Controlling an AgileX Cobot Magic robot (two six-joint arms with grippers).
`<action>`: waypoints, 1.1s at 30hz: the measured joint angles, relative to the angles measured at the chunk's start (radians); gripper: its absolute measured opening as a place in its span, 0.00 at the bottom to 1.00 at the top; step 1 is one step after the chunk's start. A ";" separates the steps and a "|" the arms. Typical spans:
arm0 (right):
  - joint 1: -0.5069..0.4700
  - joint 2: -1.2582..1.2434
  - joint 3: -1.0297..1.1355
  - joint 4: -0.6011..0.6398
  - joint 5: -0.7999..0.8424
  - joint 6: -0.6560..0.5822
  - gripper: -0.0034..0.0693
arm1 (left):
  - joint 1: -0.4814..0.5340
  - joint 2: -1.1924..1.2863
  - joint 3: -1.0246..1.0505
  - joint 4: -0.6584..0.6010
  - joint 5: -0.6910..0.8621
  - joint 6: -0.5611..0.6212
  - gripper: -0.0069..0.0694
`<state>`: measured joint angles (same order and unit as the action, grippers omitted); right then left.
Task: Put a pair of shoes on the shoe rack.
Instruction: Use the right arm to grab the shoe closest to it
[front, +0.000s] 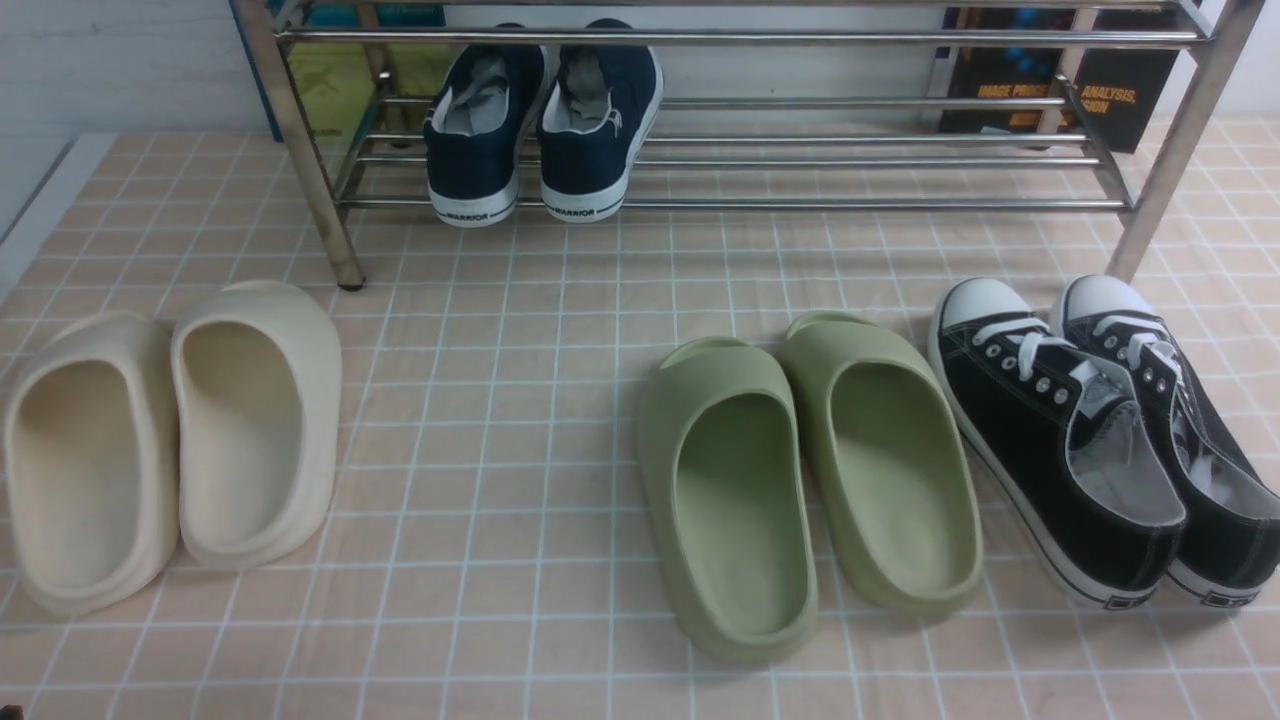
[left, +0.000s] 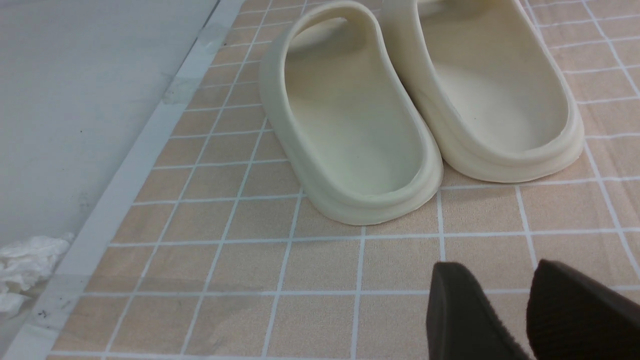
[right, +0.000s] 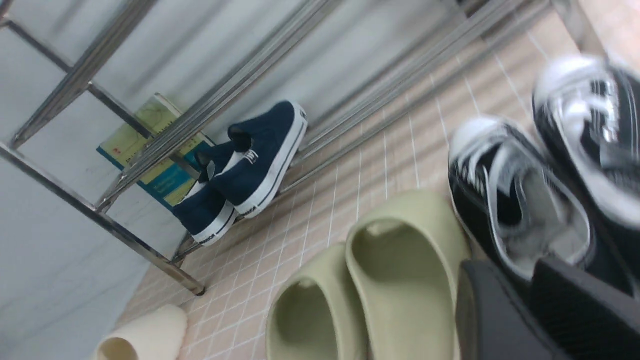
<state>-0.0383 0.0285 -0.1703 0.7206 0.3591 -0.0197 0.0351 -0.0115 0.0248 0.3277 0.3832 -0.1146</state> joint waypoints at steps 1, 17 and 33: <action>0.000 0.036 -0.052 -0.030 0.015 -0.038 0.16 | 0.000 0.000 0.000 0.000 0.000 0.000 0.40; 0.061 0.972 -0.870 -0.706 0.699 -0.128 0.03 | 0.000 0.000 0.000 0.000 0.000 0.000 0.40; 0.315 1.541 -1.018 -0.745 0.668 -0.125 0.59 | 0.000 0.000 0.000 0.000 0.000 0.000 0.40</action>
<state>0.2762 1.5694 -1.1883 -0.0244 1.0276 -0.1446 0.0351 -0.0115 0.0248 0.3277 0.3832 -0.1146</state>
